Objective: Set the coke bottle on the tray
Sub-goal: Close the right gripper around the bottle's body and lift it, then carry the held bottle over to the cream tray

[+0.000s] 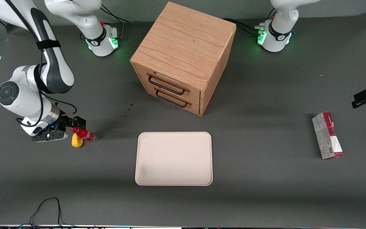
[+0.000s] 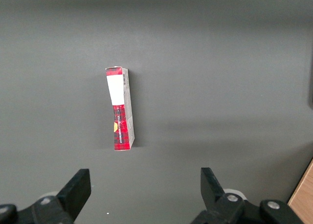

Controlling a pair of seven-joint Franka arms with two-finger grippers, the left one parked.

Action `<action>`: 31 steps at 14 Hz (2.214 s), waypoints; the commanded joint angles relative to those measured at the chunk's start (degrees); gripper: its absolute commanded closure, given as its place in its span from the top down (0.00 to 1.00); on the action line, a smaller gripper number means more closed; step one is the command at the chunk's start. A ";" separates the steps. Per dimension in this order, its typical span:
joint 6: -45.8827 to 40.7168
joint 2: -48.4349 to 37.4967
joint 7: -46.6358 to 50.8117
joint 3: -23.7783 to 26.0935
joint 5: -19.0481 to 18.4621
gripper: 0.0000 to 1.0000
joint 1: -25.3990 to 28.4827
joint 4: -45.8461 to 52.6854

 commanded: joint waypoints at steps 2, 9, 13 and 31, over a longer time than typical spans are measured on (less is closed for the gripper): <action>1.74 0.85 -2.20 -0.60 1.27 1.00 0.10 -0.50; 1.83 1.29 -2.28 -0.69 1.27 0.39 0.18 -0.50; 1.57 1.21 -2.46 -0.69 1.18 0.05 0.18 -0.41; -56.16 1.29 -4.13 -1.13 -1.80 0.00 -0.87 50.11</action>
